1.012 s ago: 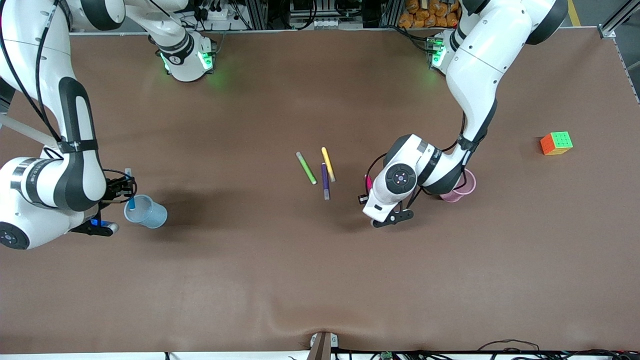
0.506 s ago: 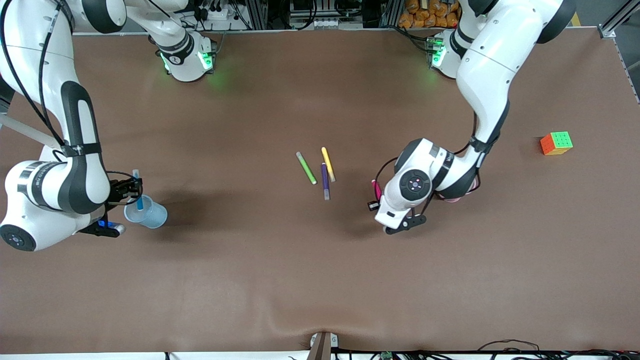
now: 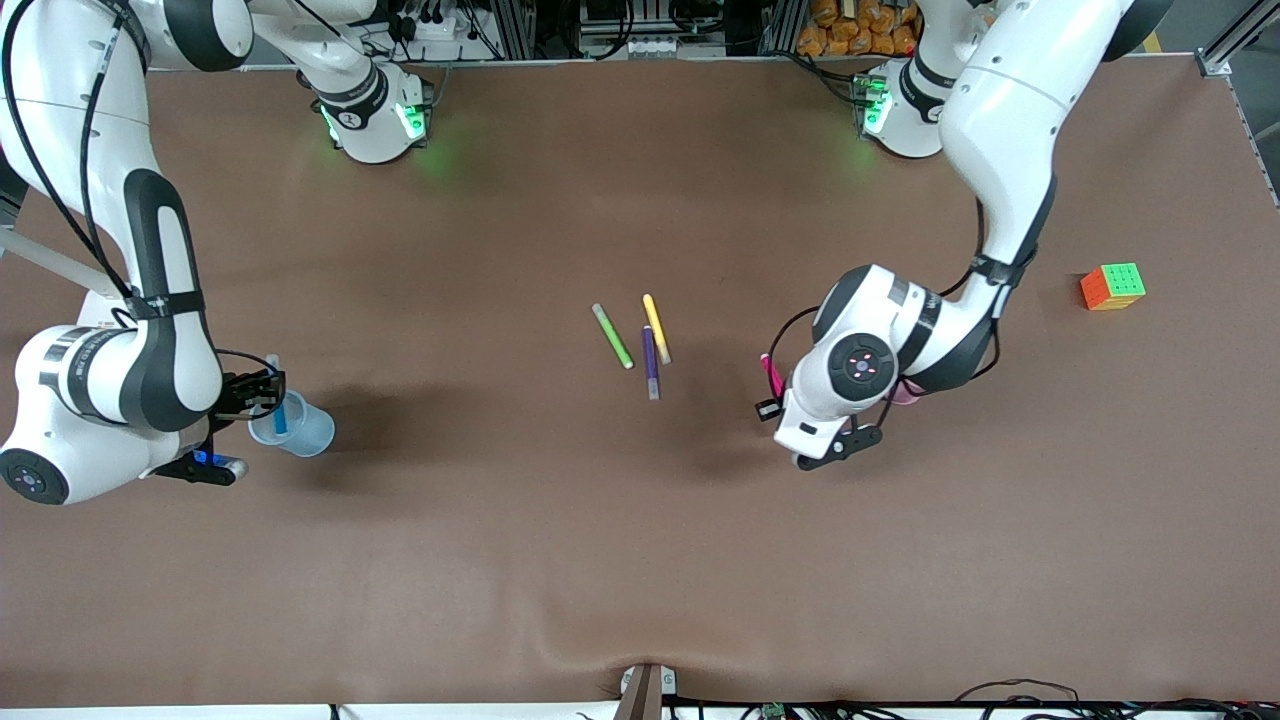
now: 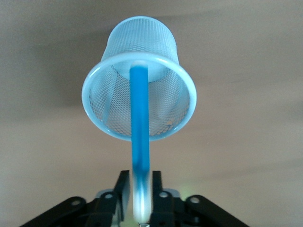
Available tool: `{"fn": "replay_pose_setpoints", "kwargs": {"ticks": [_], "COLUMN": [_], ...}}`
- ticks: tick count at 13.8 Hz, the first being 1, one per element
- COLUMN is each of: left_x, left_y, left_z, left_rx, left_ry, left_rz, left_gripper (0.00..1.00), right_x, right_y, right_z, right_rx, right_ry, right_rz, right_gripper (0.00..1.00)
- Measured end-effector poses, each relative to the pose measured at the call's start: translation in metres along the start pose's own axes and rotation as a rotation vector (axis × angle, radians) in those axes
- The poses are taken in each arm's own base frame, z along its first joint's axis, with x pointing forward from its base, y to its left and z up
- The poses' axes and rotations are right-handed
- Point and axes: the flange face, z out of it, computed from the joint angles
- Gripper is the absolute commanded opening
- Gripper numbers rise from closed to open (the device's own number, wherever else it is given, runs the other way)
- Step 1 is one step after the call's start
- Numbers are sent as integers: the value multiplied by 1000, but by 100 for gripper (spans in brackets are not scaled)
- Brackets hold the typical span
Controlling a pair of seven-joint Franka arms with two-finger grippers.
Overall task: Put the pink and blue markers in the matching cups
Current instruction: 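Drop the blue marker into the blue cup while the left gripper lifts the pink marker, then lower the pink marker into the pink cup while the right gripper withdraws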
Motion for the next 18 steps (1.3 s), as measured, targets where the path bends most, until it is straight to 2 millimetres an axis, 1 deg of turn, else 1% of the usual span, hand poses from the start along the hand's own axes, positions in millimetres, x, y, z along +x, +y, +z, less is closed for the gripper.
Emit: {"fn": "replay_pose_setpoints", "kwargs": {"ticks": [3,5,7,9,11,14,16,18], "left_x": [7,14,22,30,39,58,73,85], "left_y": [-17,-35,-52,-68,-88,-128,-161,-189], "left_z": [-31,-47,-58,-59,-57,-58,-60,-62], "left_rx": [-19,-17,-27,-37,-45,-71,-102,-144], "left_ry": [-39,-76,-114,-173,-241,-338,-393,-433], "left_rz": [-57,-98,-139,-160,-178,-192,-191,-198], "left_gripper": [0,0,0,0,0,0,0,0], "right_x": [3,3,1,-7,-17,-38,-60,-90], "right_y": [0,0,-2,-5,-11,-20,-22,-24], "right_z": [4,3,-8,-35,-69,-120,-156,-190], "right_rx": [0,0,0,0,2,5,-2,-5], "right_ry": [-4,-2,14,32,87,194,268,337], "right_rz": [1,0,-3,-12,-25,-67,-150,-189], "right_gripper": [100,100,100,100,100,100,100,100]}}
